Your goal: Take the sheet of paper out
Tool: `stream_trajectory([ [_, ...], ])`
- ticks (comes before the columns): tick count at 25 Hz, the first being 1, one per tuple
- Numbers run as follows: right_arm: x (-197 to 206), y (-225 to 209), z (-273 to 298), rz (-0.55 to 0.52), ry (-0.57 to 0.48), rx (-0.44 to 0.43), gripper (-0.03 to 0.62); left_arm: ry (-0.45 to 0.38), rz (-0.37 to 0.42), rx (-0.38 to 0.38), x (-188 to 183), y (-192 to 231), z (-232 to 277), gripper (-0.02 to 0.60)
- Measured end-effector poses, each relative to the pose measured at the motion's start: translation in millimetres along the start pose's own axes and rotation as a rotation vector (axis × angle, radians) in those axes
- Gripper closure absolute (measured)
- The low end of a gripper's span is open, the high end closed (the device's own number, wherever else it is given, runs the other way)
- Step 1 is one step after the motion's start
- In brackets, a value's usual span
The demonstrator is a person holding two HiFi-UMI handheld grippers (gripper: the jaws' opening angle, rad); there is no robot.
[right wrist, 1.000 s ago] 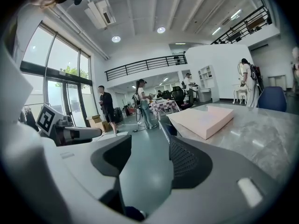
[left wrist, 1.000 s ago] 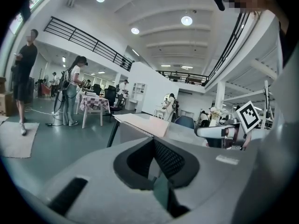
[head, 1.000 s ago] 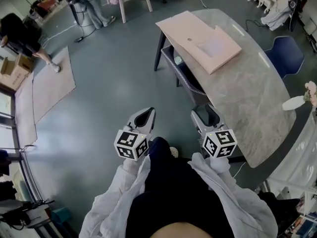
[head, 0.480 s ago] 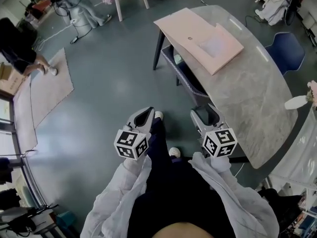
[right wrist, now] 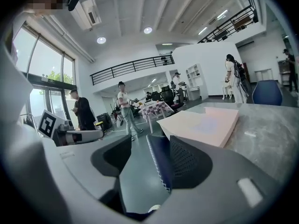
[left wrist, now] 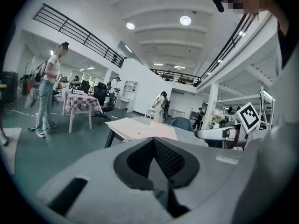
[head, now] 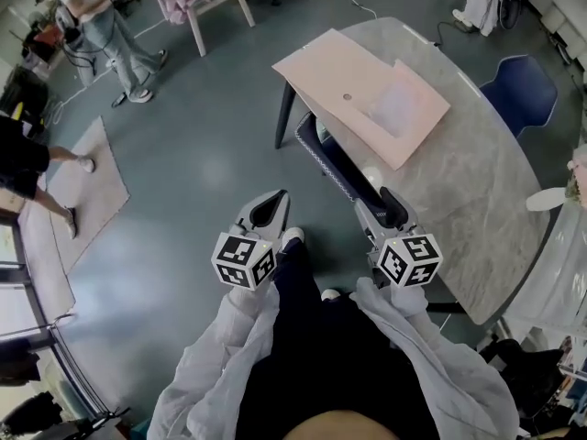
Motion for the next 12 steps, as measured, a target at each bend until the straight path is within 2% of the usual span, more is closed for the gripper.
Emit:
stream_trajectory([
  [5,-26.8,-0.5,37.2,0.018,-0.013,0.063,0.345,0.014,0.021,0.059,-33.7,43.6,25.2,0.583],
  [12,-50.7,-3.4,84.4,0.042,-0.036,0.138,0.345,0.037,0.036,0.124,-62.7,97.5,56.8,0.582],
])
Point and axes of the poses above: the fingertips, and each gripper's own axes: z forward along the fingers, y to its left, x out of its underside, the point moved 8 cm from there along -z, backward along the fingers, and after that the axes turned 13 degrees about x, right-handed, at the moved point
